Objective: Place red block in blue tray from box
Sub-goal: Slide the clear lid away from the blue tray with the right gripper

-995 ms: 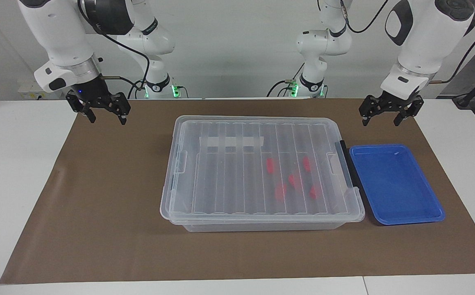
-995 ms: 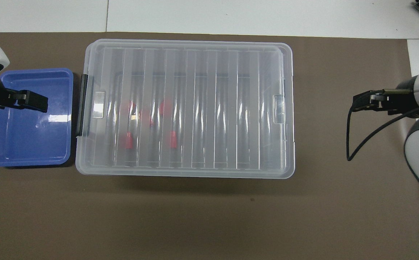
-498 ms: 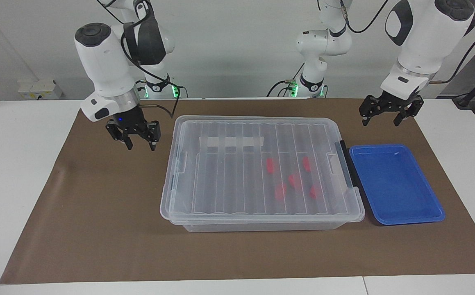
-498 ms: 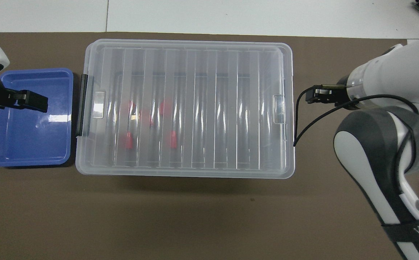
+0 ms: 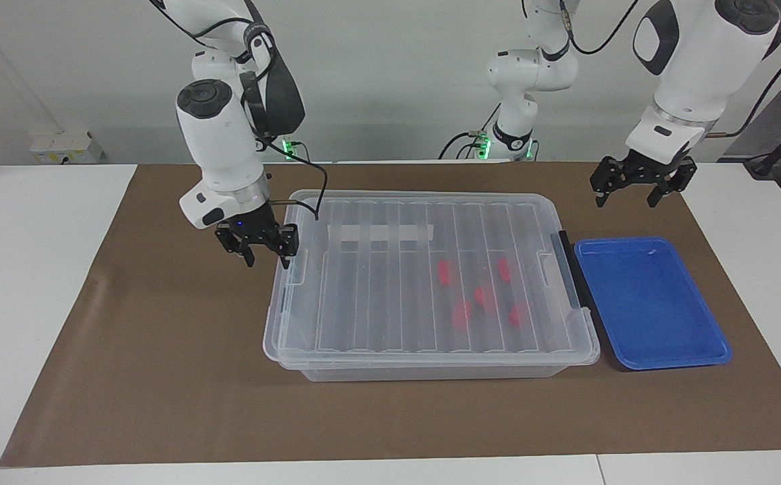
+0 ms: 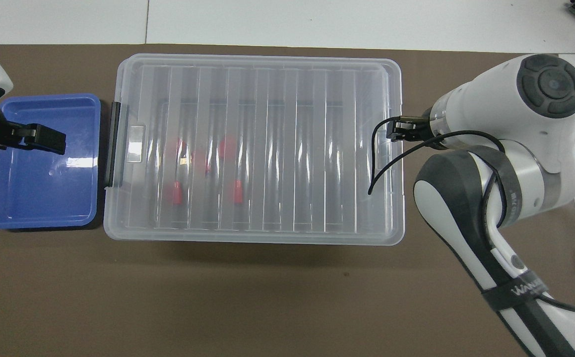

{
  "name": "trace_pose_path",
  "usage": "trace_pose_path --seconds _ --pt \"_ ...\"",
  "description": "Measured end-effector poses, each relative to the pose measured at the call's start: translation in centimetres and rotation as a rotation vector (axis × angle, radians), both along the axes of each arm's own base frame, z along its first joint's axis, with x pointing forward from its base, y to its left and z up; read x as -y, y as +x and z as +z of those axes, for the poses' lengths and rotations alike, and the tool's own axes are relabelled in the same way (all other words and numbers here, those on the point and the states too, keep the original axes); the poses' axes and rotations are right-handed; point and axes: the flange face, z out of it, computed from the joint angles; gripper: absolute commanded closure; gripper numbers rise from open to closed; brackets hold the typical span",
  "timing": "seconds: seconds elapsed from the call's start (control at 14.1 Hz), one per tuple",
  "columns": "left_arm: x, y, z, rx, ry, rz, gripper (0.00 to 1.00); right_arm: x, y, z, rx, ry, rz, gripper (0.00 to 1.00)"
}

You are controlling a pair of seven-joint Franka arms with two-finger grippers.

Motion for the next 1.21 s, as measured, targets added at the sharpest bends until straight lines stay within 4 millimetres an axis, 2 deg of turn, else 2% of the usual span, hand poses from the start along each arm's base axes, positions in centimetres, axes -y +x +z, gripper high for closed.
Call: trace_pose_path --seconds 0.43,0.71,0.92,1.21 --pt "0.0 0.0 0.0 0.0 0.0 0.0 0.0 -0.9 -0.8 -1.9 -0.036 -0.017 0.032 0.29" --pt "0.0 0.0 0.0 0.0 0.0 0.0 0.0 -0.4 -0.9 -2.2 -0.047 -0.036 0.128 0.28" --pt "0.0 0.0 0.0 0.0 0.0 0.0 0.0 1.7 -0.4 -2.3 -0.05 -0.051 0.202 0.28" --pt "0.0 0.0 0.0 0.0 0.0 0.0 0.0 7.0 0.3 -2.4 -0.069 -0.082 0.323 0.27"
